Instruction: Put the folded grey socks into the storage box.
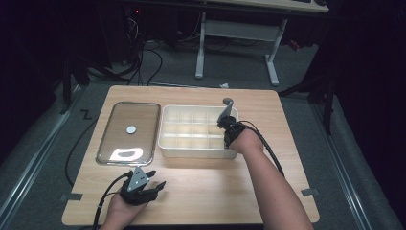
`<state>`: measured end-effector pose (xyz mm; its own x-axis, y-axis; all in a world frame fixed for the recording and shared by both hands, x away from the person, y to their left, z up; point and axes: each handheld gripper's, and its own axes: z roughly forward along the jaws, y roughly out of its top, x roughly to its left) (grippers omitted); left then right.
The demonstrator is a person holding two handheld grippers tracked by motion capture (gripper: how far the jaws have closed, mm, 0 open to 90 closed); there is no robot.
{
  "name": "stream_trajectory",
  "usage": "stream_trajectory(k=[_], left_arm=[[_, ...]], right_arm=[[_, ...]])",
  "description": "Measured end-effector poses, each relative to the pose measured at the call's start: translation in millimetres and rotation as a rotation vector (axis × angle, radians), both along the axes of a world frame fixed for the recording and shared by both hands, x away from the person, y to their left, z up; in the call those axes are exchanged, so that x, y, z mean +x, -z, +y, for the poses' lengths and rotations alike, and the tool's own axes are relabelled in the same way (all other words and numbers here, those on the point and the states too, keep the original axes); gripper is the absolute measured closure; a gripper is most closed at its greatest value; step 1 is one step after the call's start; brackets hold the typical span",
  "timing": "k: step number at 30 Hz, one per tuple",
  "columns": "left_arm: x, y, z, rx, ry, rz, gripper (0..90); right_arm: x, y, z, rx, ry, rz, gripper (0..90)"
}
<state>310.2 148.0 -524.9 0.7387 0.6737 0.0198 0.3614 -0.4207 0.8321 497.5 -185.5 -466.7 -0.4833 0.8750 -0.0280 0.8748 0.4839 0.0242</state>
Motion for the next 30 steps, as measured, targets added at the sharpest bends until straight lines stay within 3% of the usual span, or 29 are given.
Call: stream_trajectory(k=[9,15,22,30], left_arm=[[0.4,0.0,0.2,0.002,-0.001,0.003,44.2],[0.8,0.6,-0.3,0.002,0.000,0.002,44.2],[1.2,0.9,-0.2,0.005,-0.001,0.006,44.1],[1.7,0.9,0.2,0.010,-0.002,0.005,44.0]], right_arm=[[-1.4,-3.0,-1.0,0.002,-0.006,-0.010,89.8],[-4.0,-16.9,-4.4,0.007,0.005,-0.024,80.3],[-9.1,-42.4,-8.5,0.065,0.008,-0.117,72.8],[-16.7,-56.1,-15.0,0.103,0.003,-0.191,66.8]])
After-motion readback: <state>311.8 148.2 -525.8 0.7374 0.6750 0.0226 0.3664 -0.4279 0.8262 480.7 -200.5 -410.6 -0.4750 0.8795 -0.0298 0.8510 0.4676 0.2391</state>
